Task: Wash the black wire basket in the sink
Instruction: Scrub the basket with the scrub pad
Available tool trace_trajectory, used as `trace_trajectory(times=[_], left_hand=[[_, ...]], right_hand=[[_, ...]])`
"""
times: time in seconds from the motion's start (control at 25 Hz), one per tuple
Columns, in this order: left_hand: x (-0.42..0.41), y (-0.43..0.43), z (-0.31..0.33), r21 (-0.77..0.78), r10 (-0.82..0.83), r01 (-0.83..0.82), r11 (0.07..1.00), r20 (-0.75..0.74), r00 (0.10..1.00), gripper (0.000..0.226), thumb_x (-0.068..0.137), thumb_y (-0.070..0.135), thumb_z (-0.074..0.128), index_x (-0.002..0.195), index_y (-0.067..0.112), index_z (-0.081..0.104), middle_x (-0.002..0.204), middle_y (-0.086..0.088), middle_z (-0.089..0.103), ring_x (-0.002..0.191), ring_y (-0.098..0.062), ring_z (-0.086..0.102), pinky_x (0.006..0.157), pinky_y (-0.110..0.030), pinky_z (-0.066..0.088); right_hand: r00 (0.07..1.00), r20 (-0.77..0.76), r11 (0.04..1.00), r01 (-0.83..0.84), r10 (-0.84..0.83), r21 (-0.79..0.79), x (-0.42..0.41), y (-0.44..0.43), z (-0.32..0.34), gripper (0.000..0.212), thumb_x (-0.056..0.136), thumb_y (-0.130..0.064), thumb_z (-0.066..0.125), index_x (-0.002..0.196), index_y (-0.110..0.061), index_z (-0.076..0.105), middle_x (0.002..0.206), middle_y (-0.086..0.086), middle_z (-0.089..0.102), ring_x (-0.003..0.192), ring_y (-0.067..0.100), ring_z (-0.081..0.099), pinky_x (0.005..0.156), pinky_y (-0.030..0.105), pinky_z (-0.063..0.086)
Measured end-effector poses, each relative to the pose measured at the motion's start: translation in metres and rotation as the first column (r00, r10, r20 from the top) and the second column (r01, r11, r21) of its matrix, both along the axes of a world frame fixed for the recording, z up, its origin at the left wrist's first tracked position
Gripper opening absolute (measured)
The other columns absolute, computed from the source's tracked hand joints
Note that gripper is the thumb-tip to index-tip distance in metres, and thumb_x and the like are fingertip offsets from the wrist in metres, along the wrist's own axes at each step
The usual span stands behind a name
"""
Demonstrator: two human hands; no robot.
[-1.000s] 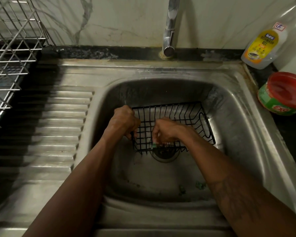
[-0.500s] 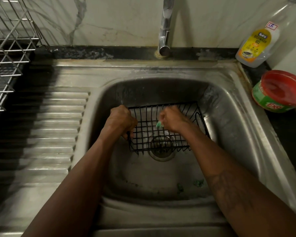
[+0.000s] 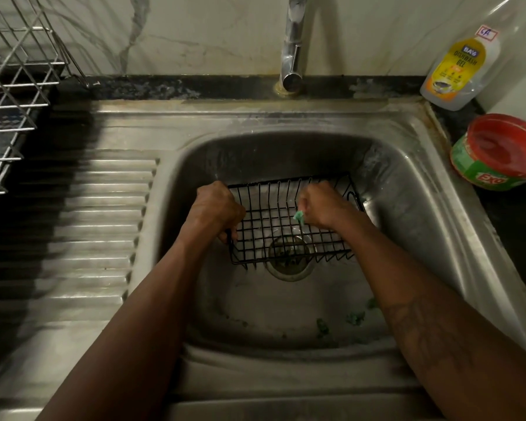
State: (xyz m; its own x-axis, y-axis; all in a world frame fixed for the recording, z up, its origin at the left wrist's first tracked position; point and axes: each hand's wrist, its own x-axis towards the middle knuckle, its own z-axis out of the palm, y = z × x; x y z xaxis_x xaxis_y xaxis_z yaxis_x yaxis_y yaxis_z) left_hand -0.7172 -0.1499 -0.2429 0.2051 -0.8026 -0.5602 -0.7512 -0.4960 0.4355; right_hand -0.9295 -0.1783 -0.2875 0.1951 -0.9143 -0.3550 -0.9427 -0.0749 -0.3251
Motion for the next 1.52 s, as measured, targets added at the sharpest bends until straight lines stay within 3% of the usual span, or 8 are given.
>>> trace_trajectory(times=[0.12,0.36,0.64,0.76,0.92,1.16,1.36,1.52], left_hand=[[-0.001,0.001,0.000,-0.022,0.010,-0.010,1.000,0.008,1.000,0.010,0.099,0.011,0.062,0.098,0.001,0.066,0.075,-0.011,0.078,0.069,-0.021,0.078,0.076,-0.037,0.066],[-0.001,0.001,-0.002,-0.023,0.006,-0.006,1.000,0.013,1.000,0.011,0.098,0.009,0.061,0.095,0.000,0.066,0.072,-0.012,0.077,0.065,-0.021,0.078,0.072,-0.037,0.066],[-0.002,0.001,0.000,-0.021,-0.001,0.002,1.000,0.048,0.999,0.010,0.098,0.010,0.062,0.095,0.001,0.065,0.068,-0.010,0.076,0.060,-0.017,0.076,0.063,-0.030,0.065],[-0.003,0.002,0.001,-0.040,0.016,-0.015,0.999,0.037,0.999,0.012,0.096,0.007,0.061,0.088,0.000,0.067,0.059,-0.010,0.073,0.046,-0.015,0.071,0.043,-0.023,0.056],[-0.002,0.000,-0.003,-0.046,-0.014,0.017,0.999,0.064,0.998,0.012,0.094,0.007,0.060,0.091,-0.002,0.068,0.067,-0.012,0.075,0.051,-0.017,0.072,0.047,-0.025,0.057],[-0.003,0.001,-0.002,-0.038,-0.005,0.006,0.999,0.029,1.000,0.010,0.094,0.005,0.061,0.092,-0.003,0.066,0.068,-0.013,0.075,0.048,-0.017,0.072,0.041,-0.023,0.054],[-0.003,0.004,-0.002,-0.071,0.014,-0.013,0.997,0.015,1.000,0.009,0.095,0.004,0.062,0.088,-0.002,0.062,0.060,-0.014,0.073,0.041,-0.016,0.069,0.038,-0.022,0.051],[-0.001,0.003,-0.004,-0.054,0.040,-0.040,0.998,-0.001,0.999,0.010,0.096,0.006,0.062,0.098,-0.003,0.062,0.067,-0.014,0.075,0.050,-0.018,0.073,0.044,-0.024,0.056]], right_hand=[[1.000,-0.014,0.992,0.023,-0.025,-0.123,-0.002,-0.002,-0.010,0.008,0.089,-0.008,0.073,0.091,-0.015,0.071,0.095,0.004,0.067,0.084,0.017,0.066,0.077,0.038,0.061],[0.961,-0.030,0.875,-0.238,0.276,0.421,-0.018,0.012,0.009,0.023,0.084,0.000,0.076,0.075,-0.021,0.080,0.081,-0.006,0.077,0.080,0.014,0.076,0.069,0.028,0.063],[0.999,-0.038,0.990,-0.018,0.013,-0.140,-0.021,-0.004,-0.013,0.015,0.088,-0.010,0.075,0.097,-0.020,0.067,0.099,0.001,0.058,0.077,0.010,0.054,0.059,0.023,0.041],[0.991,-0.074,0.985,-0.103,0.113,0.135,-0.028,0.001,-0.004,0.008,0.085,-0.015,0.081,0.088,-0.019,0.074,0.095,0.004,0.072,0.080,0.015,0.068,0.064,0.030,0.056],[0.961,-0.140,0.882,-0.153,0.237,0.445,-0.027,0.008,0.007,0.016,0.085,0.008,0.067,0.097,-0.001,0.073,0.089,0.020,0.073,0.074,0.020,0.070,0.064,0.034,0.059],[0.991,-0.123,0.983,0.033,-0.055,-0.178,-0.019,-0.006,-0.002,0.016,0.086,-0.004,0.074,0.093,-0.016,0.069,0.098,0.006,0.063,0.084,0.023,0.064,0.072,0.037,0.057],[0.908,-0.371,0.956,-0.095,0.197,0.277,-0.020,0.009,0.007,0.017,0.085,-0.004,0.075,0.093,-0.015,0.065,0.104,0.008,0.067,0.090,0.022,0.067,0.081,0.033,0.057],[0.918,-0.397,0.998,-0.002,-0.023,-0.064,-0.013,0.013,0.008,0.032,0.091,0.001,0.064,0.121,-0.007,0.066,0.123,0.015,0.064,0.112,0.030,0.065,0.085,0.036,0.054]])
